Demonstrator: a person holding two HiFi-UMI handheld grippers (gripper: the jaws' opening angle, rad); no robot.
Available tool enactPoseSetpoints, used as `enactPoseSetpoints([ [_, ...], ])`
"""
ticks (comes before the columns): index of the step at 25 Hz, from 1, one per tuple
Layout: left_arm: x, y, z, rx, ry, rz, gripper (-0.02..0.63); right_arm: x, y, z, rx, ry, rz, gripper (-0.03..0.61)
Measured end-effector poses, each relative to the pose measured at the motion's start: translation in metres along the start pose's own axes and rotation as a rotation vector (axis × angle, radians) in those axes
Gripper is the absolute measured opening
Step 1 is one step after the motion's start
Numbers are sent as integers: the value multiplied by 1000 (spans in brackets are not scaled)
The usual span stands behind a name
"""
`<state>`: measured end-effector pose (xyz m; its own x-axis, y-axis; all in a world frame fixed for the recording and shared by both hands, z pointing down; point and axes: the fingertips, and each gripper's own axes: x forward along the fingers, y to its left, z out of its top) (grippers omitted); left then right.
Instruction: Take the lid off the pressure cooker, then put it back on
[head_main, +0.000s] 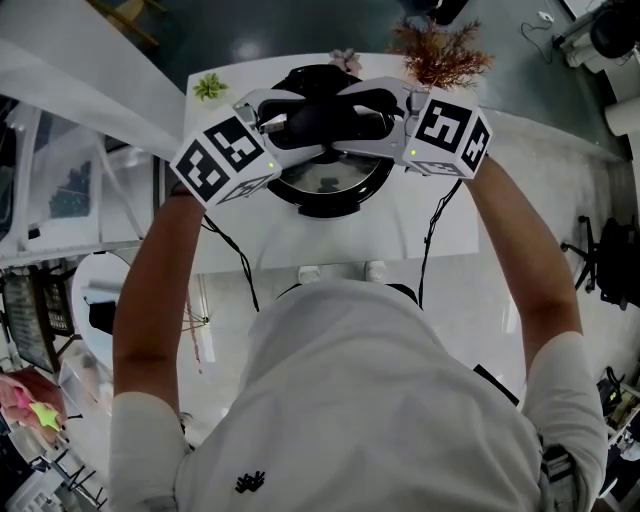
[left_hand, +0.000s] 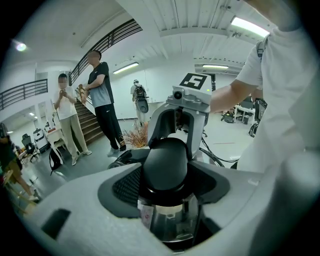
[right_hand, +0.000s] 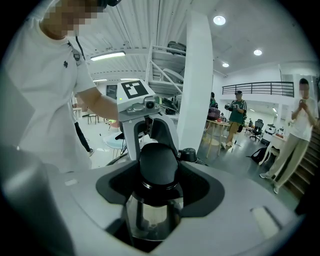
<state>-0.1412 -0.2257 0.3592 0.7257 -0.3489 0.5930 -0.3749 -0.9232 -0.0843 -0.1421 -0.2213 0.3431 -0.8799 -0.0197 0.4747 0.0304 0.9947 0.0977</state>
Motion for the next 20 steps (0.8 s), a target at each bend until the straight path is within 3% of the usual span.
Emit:
enactPoseSetpoints([
  [11,12,2,-11,-3,6,-7,288,6,-2,-15,2,20,8,270],
  [20,15,4,-11,-14,-25,-17,288,6,-6,-17,30,-25,4,270],
])
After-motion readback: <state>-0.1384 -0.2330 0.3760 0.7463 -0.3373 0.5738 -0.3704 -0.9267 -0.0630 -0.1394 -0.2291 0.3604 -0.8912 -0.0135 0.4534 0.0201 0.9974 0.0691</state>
